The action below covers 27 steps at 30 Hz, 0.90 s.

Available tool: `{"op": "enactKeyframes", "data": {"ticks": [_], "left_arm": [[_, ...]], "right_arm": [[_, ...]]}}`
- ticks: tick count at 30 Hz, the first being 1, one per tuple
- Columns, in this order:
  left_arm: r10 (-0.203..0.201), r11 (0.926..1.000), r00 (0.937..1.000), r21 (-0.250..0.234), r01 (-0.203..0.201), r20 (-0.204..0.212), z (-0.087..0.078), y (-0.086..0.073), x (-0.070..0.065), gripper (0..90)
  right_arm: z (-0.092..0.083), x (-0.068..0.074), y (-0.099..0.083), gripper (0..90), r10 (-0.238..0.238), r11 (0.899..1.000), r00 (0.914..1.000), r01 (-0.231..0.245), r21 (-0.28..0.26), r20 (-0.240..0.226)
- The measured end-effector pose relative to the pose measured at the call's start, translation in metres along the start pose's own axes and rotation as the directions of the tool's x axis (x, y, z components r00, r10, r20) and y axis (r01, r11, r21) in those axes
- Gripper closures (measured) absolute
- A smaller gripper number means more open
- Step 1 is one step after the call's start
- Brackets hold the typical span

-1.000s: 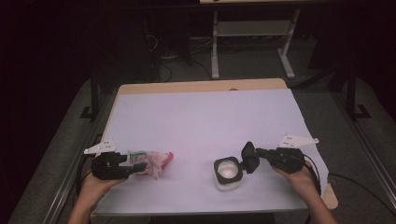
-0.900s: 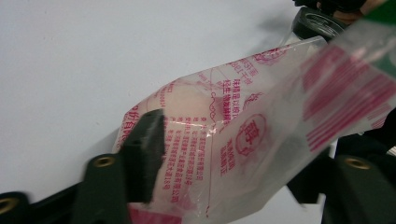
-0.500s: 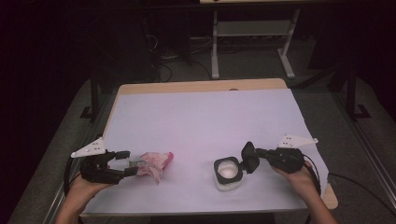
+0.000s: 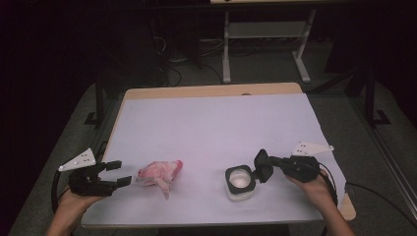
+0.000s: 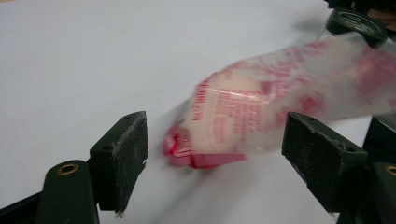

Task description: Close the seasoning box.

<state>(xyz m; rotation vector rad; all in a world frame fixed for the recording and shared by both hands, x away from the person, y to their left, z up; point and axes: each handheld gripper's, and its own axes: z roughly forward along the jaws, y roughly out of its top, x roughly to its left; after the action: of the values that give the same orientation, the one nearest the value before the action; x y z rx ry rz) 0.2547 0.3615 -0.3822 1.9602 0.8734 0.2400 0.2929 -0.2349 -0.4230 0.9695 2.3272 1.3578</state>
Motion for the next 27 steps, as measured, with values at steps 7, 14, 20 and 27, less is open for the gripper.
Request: {"op": "enactKeyframes", "data": {"ticks": [7,14,20,27], "left_arm": [[-0.013,0.9999,0.9992,-0.008,0.013,-0.037,0.009,-0.001,0.007,22.6],[-0.007,1.0,0.9943,0.006,0.007,-0.107,0.031,0.004,0.018,22.5],[-0.012,0.9998,0.9859,-0.014,0.01,-0.167,0.048,0.011,0.023,22.1],[-0.034,0.9994,0.9815,-0.005,0.033,-0.189,0.056,0.003,0.026,20.0]], "right_arm": [[0.0,0.0,0.0,89.9,0.004,1.0,1.0,-0.004,0.001,-0.004],[-0.005,0.0,0.0,89.9,0.009,1.0,0.9999,-0.009,-0.005,-0.009],[-0.025,0.006,0.005,89.9,0.006,0.999,0.9997,-0.007,-0.031,-0.023],[-0.041,0.017,0.016,89.9,0.001,0.996,0.9941,-0.01,-0.086,-0.109]]}}
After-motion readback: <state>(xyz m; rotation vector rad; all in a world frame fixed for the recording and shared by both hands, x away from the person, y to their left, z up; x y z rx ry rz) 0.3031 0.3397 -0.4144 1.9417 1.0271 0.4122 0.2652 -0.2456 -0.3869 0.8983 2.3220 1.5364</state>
